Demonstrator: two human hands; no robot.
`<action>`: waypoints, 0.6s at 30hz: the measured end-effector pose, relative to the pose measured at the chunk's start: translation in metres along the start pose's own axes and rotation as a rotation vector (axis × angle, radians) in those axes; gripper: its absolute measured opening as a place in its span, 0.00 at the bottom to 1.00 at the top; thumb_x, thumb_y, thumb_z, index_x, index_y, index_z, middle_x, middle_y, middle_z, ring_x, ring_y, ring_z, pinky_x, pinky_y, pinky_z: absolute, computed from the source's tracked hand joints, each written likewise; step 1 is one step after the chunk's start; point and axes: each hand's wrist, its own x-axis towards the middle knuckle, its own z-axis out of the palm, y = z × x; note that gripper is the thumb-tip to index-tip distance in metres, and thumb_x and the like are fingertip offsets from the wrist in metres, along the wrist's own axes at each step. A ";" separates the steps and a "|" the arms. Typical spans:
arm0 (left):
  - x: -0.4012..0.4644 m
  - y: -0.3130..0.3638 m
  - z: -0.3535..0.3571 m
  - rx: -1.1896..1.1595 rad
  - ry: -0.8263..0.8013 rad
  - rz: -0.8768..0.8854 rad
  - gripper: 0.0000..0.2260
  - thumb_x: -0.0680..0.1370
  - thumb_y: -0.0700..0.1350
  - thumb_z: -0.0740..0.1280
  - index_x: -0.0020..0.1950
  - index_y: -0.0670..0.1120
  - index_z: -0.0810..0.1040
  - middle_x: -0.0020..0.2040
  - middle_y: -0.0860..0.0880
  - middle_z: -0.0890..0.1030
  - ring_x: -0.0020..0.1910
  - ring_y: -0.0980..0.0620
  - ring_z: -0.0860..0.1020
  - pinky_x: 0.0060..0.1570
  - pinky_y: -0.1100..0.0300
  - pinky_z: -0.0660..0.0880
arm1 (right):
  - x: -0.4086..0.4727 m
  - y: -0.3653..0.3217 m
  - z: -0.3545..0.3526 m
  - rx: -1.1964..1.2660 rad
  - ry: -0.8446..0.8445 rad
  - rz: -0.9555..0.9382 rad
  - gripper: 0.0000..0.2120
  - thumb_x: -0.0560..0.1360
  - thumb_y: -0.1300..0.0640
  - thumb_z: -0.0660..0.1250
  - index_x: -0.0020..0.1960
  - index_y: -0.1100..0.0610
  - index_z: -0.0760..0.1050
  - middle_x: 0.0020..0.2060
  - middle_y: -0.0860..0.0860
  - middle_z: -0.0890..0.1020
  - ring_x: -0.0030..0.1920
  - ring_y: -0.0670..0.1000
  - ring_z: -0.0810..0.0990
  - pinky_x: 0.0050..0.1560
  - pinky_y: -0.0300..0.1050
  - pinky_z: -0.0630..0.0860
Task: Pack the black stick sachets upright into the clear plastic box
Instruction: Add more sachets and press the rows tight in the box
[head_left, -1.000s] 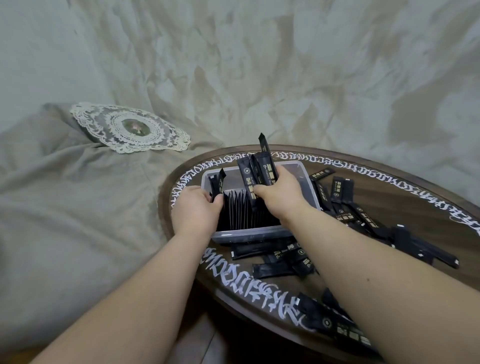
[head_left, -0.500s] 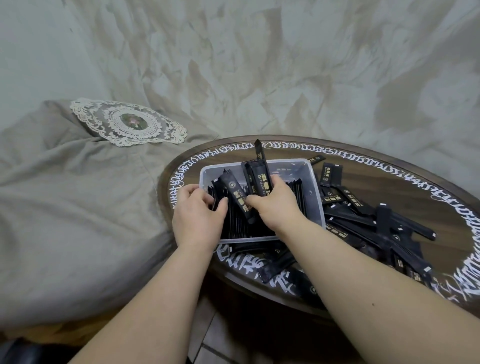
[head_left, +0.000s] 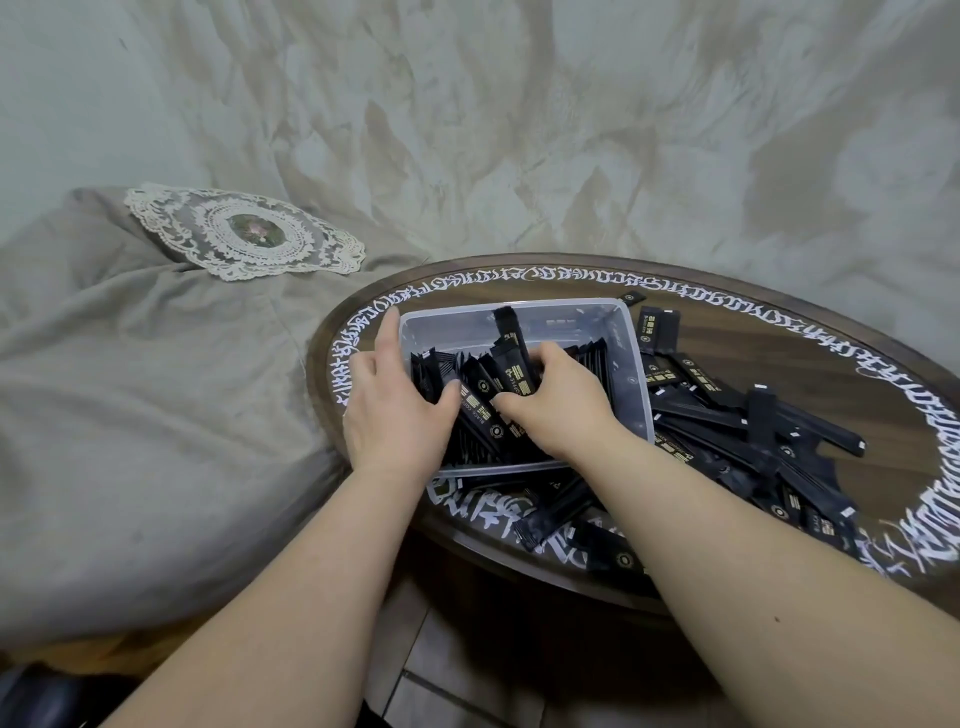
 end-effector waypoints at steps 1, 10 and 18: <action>0.000 -0.001 0.000 -0.005 0.002 -0.004 0.40 0.73 0.54 0.71 0.78 0.55 0.50 0.67 0.46 0.66 0.64 0.45 0.70 0.61 0.52 0.66 | -0.001 0.000 -0.002 -0.042 -0.007 -0.004 0.19 0.70 0.50 0.71 0.58 0.51 0.70 0.45 0.45 0.78 0.48 0.51 0.78 0.49 0.45 0.73; 0.001 -0.006 -0.002 -0.034 0.002 -0.047 0.37 0.74 0.55 0.69 0.78 0.49 0.56 0.71 0.46 0.66 0.68 0.46 0.68 0.63 0.53 0.66 | -0.005 -0.001 0.000 -0.152 -0.001 -0.008 0.18 0.71 0.48 0.70 0.56 0.54 0.70 0.45 0.49 0.79 0.48 0.54 0.78 0.47 0.46 0.74; -0.001 -0.007 0.001 -0.064 0.037 -0.062 0.33 0.72 0.56 0.70 0.74 0.51 0.63 0.65 0.47 0.71 0.63 0.47 0.72 0.58 0.54 0.69 | -0.012 -0.014 0.002 0.042 -0.049 0.008 0.23 0.67 0.45 0.74 0.57 0.54 0.73 0.48 0.47 0.80 0.49 0.50 0.78 0.49 0.44 0.73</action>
